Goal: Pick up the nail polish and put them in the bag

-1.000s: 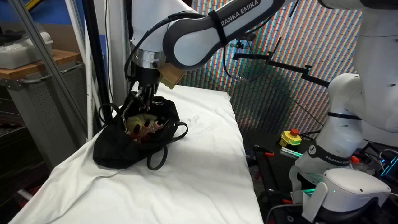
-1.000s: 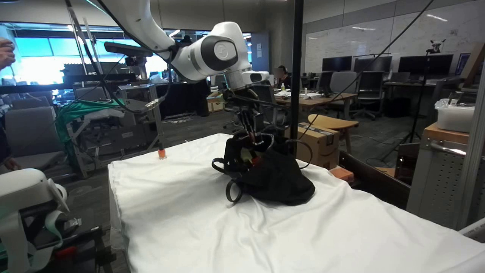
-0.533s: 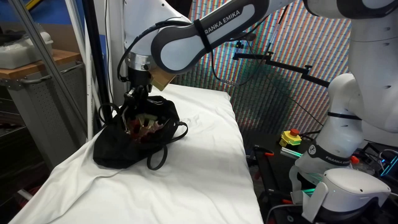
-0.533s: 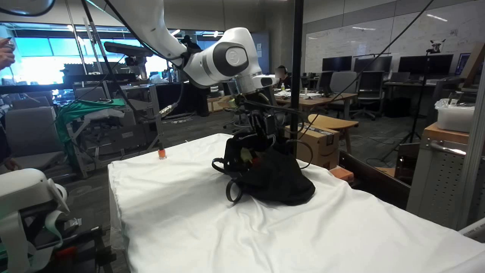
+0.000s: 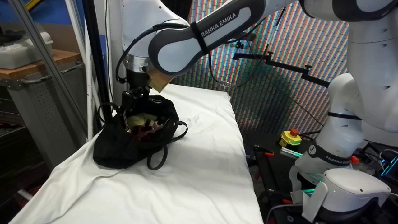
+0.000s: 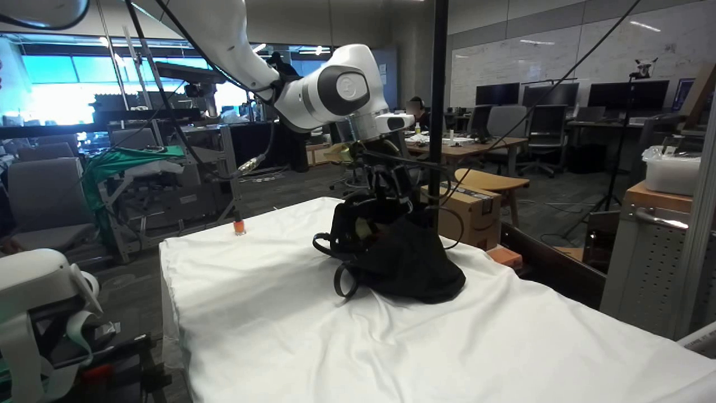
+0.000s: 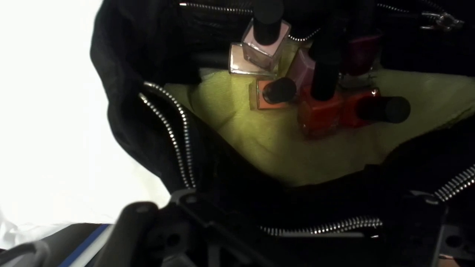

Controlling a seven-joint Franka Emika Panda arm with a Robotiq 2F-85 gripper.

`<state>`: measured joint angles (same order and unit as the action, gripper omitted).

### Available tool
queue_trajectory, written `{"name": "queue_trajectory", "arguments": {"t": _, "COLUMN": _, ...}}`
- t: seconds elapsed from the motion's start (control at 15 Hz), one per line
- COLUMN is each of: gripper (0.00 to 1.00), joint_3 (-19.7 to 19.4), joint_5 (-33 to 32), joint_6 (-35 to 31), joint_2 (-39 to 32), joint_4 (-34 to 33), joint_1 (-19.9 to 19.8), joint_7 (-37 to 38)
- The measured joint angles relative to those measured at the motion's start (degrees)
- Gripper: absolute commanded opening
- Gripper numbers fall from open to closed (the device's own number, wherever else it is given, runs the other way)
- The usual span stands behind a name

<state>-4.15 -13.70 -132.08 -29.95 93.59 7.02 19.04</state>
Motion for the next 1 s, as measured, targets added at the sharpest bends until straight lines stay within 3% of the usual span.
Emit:
{"name": "queue_trajectory", "arguments": {"t": 0.4, "gripper": 1.0, "joint_3": 0.03, "joint_5": 0.0, "joint_6": 0.2, "joint_2": 1.19, "joint_4": 3.0, "joint_1": 1.08, "joint_7": 0.18}}
{"name": "queue_trajectory", "arguments": {"t": 1.0, "gripper": 1.0, "joint_3": 0.67, "joint_5": -1.14, "joint_6": 0.21, "joint_2": 9.61, "joint_4": 17.92, "joint_1": 7.43, "joint_7": 10.85}}
